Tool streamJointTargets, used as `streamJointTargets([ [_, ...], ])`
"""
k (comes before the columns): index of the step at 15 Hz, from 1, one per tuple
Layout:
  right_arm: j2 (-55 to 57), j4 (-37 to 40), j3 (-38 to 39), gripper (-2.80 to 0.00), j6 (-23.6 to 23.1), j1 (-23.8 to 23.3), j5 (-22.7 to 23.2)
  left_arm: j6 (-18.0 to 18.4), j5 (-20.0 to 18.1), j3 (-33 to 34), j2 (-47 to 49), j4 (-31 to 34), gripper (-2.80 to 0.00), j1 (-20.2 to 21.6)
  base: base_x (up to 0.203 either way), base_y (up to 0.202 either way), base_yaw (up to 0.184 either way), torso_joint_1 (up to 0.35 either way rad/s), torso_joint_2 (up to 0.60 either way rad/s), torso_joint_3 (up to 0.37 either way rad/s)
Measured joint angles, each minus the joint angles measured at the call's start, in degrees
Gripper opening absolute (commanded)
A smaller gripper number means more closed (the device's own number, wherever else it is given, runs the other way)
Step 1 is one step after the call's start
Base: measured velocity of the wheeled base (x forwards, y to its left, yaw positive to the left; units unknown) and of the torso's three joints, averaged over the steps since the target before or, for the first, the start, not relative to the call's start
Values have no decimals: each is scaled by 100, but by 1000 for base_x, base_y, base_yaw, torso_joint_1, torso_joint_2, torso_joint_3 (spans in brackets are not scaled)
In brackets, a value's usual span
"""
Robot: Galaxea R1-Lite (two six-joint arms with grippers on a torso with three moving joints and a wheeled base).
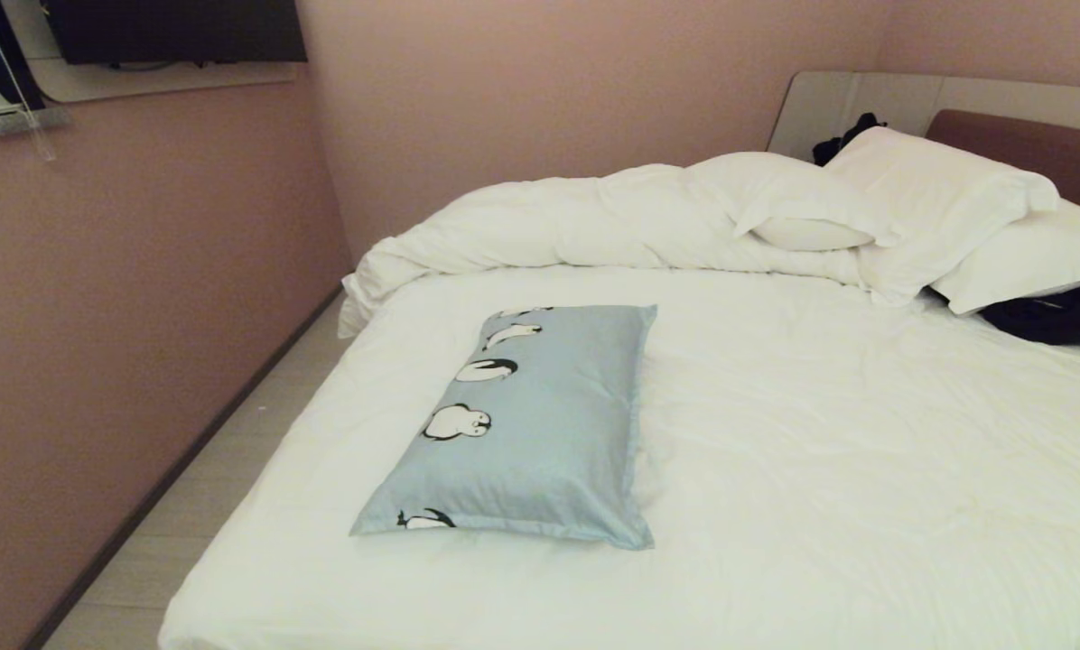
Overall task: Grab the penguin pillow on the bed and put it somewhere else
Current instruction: Pick up the pillow
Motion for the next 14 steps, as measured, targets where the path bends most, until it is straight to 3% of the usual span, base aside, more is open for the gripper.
streamJointTargets([
  [14, 0, 1, 0, -280, 6, 0, 0, 0, 0, 0, 0, 0, -280, 0, 0, 0, 0, 0, 0, 0],
])
